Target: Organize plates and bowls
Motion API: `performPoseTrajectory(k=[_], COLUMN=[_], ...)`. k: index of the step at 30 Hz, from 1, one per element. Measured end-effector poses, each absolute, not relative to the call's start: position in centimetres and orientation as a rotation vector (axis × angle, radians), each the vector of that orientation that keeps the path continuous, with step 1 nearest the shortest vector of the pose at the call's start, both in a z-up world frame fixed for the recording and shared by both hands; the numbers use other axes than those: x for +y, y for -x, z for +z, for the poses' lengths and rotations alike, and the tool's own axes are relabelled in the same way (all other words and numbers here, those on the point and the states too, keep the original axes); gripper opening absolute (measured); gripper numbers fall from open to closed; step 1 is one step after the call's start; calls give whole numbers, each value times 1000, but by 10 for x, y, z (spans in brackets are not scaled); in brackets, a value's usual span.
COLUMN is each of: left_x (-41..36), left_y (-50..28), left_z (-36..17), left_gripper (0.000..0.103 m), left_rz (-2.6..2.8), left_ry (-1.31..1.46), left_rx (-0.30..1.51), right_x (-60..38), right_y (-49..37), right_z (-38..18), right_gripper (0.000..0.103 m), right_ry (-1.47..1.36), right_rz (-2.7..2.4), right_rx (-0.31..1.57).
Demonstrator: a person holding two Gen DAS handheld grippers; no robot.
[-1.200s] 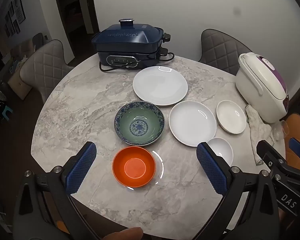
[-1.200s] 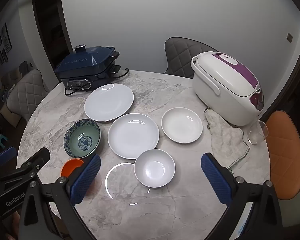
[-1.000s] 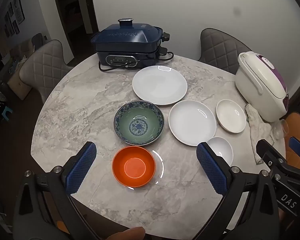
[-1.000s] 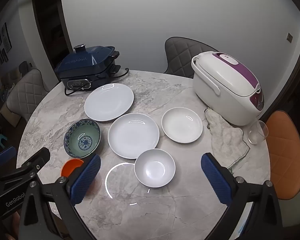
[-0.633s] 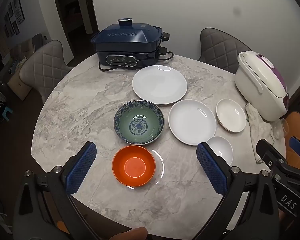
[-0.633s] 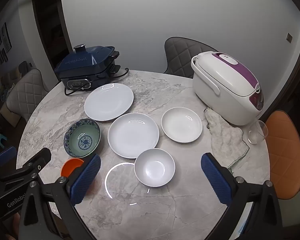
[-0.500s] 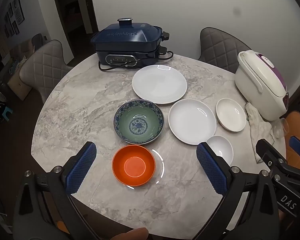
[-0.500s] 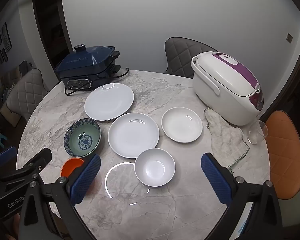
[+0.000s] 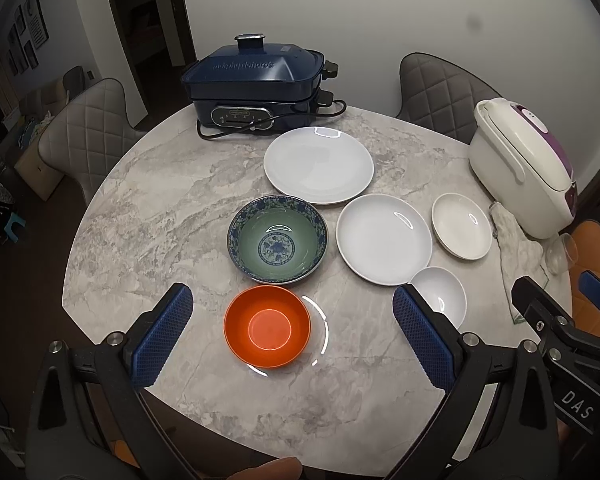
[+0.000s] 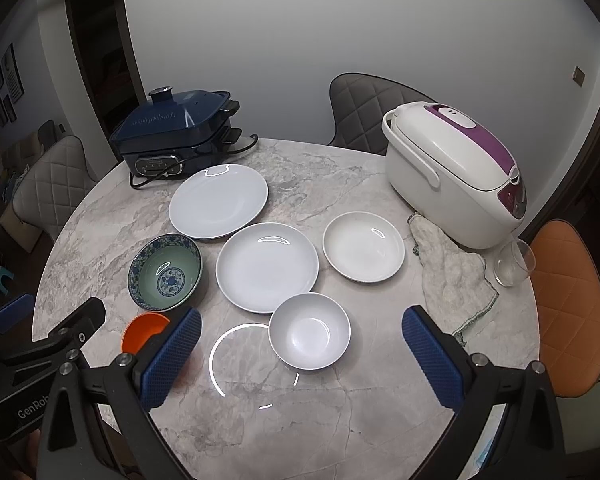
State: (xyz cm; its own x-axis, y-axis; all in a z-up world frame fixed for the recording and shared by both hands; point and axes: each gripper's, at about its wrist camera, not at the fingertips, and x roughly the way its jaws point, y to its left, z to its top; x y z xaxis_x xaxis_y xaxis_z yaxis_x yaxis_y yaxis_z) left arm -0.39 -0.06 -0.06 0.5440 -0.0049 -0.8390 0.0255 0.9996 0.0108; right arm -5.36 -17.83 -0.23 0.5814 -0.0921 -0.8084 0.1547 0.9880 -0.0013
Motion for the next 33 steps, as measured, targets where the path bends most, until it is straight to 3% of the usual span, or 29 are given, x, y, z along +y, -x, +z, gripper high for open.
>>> performPoseTrajectory(k=[33], left_x=[-1], left_y=[5], left_z=[-3], left_gripper=[101], left_rz=[-18], left_ry=[-27], left_rx=[996], right_x=[-178], right_y=[55], right_z=[-1], right_gripper=[103], right_ry=[-71], right_rz=[-145], right_rx=[939])
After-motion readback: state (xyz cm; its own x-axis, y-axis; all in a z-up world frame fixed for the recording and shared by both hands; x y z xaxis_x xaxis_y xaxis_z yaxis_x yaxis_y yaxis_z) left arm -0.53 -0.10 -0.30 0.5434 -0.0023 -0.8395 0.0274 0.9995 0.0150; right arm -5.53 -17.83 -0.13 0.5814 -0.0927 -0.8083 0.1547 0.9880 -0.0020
